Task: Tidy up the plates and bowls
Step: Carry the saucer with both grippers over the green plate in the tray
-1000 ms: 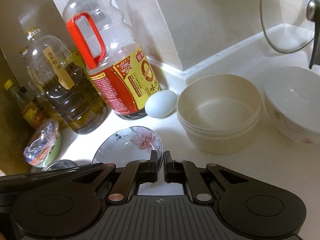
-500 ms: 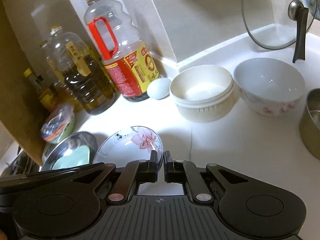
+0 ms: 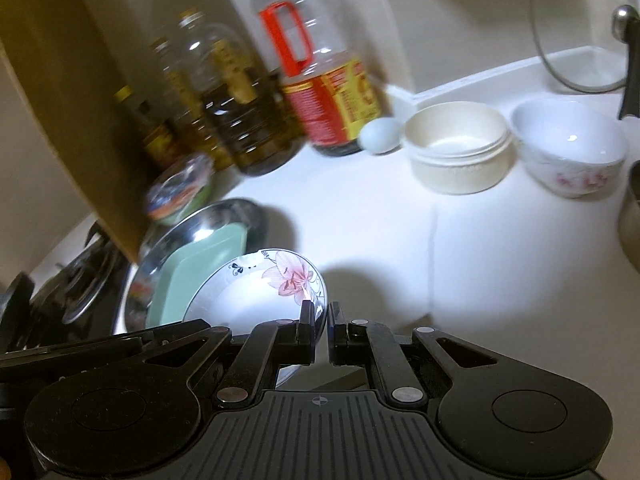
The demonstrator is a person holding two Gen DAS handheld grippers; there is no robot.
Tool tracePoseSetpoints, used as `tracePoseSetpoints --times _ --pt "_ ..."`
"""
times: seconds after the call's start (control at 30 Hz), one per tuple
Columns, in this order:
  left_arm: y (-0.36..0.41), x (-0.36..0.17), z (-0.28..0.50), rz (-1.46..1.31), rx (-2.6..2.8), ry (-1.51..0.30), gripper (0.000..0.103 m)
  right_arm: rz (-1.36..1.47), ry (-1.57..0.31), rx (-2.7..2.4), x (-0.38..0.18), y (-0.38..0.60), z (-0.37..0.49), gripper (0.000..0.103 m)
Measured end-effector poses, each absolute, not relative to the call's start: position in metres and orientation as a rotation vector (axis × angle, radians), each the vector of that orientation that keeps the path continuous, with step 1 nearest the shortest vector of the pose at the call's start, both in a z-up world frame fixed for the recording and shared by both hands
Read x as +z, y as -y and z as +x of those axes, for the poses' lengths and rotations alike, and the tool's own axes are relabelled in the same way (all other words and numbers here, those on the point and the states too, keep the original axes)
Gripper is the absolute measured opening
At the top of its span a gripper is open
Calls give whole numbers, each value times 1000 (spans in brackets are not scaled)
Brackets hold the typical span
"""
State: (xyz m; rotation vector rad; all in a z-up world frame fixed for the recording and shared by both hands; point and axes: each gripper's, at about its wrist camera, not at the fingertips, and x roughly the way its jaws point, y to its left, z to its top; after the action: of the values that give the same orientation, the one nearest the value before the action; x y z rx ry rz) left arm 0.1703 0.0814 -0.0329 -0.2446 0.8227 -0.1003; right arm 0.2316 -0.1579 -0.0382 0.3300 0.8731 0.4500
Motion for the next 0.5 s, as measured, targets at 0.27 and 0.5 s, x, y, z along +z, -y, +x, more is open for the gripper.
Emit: tracePoseSetpoints --times 0.27,0.5 --pt "-113 -26 142 -291 18 -797 9 294 -883 580 -33 126 223 6" --pt "-141 -21 134 -316 100 -773 9 261 -873 667 -28 92 228 6"
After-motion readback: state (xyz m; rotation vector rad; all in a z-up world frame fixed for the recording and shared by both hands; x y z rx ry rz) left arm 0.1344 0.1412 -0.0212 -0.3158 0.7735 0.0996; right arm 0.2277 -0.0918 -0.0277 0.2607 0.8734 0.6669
